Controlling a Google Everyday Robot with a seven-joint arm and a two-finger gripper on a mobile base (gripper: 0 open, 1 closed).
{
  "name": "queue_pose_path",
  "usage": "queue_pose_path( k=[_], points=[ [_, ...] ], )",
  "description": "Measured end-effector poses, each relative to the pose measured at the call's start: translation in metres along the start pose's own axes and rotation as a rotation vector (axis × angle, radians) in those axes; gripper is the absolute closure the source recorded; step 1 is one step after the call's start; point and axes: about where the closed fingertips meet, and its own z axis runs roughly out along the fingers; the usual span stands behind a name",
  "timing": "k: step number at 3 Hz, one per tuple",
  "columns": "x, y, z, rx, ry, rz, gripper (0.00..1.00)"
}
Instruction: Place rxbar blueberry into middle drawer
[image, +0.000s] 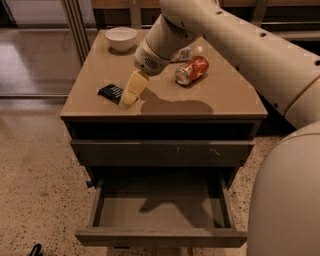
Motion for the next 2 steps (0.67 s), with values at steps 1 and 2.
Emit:
queue_pose_path(
  k=[1, 2],
  points=[
    [-0.0104, -0.0032, 0.0116, -0.008, -0.022, -0.012, 0.00],
    [-0.0142, -0.0051, 0.0207, -0.032, -0.026, -0.015, 0.00]
  ],
)
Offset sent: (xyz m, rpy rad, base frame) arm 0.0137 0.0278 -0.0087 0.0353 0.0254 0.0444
